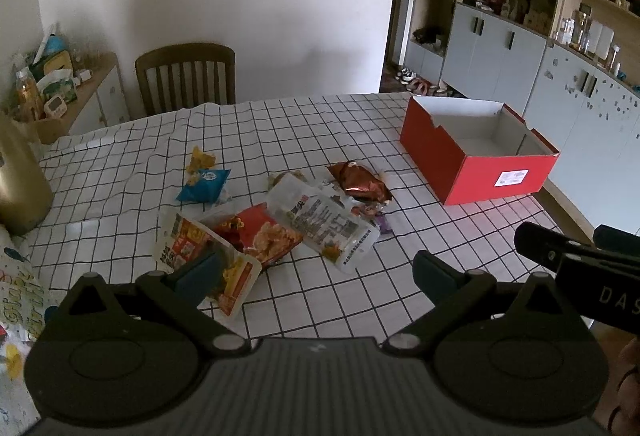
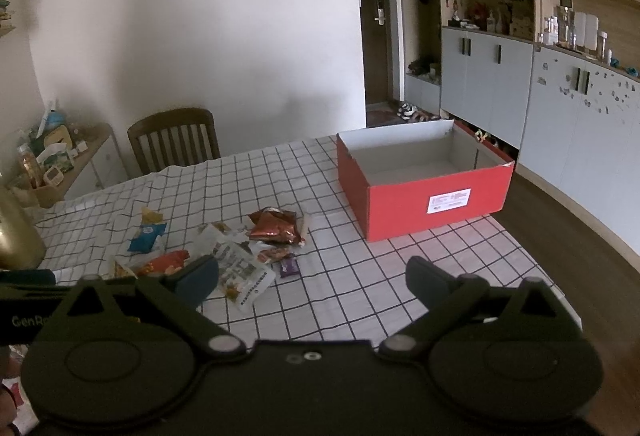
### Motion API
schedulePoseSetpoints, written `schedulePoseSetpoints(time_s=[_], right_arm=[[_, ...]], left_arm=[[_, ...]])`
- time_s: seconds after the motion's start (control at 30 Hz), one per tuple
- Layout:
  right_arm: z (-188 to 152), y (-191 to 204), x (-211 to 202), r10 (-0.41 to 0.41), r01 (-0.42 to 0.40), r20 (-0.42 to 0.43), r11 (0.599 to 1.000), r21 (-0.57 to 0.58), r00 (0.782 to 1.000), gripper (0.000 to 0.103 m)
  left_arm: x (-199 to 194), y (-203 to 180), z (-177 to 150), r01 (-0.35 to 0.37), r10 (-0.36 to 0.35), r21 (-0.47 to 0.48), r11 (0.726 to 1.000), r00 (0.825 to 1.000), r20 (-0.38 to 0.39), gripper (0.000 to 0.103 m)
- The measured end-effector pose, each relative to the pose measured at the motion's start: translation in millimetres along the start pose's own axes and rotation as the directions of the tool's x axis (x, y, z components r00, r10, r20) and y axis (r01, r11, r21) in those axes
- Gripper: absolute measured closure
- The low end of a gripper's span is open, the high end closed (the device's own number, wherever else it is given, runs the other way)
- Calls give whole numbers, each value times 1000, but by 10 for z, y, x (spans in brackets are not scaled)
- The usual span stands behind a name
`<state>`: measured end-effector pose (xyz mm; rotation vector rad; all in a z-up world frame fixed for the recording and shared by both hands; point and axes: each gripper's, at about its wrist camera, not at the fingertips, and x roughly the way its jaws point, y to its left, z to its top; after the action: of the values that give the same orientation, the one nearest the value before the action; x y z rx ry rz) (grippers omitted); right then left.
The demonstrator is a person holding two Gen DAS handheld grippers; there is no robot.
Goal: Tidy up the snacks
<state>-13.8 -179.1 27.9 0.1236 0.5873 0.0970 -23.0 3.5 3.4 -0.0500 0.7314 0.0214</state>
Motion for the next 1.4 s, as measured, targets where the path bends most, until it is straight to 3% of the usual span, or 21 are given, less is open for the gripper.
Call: schedulePoseSetpoints(time_s=[1.4], right_arm=[[-13,54,-18,14,-13,4,1000,-2,1000,3]], left_arm=[[-38,67,0,-5,5,-18,1000,1000,14,0]])
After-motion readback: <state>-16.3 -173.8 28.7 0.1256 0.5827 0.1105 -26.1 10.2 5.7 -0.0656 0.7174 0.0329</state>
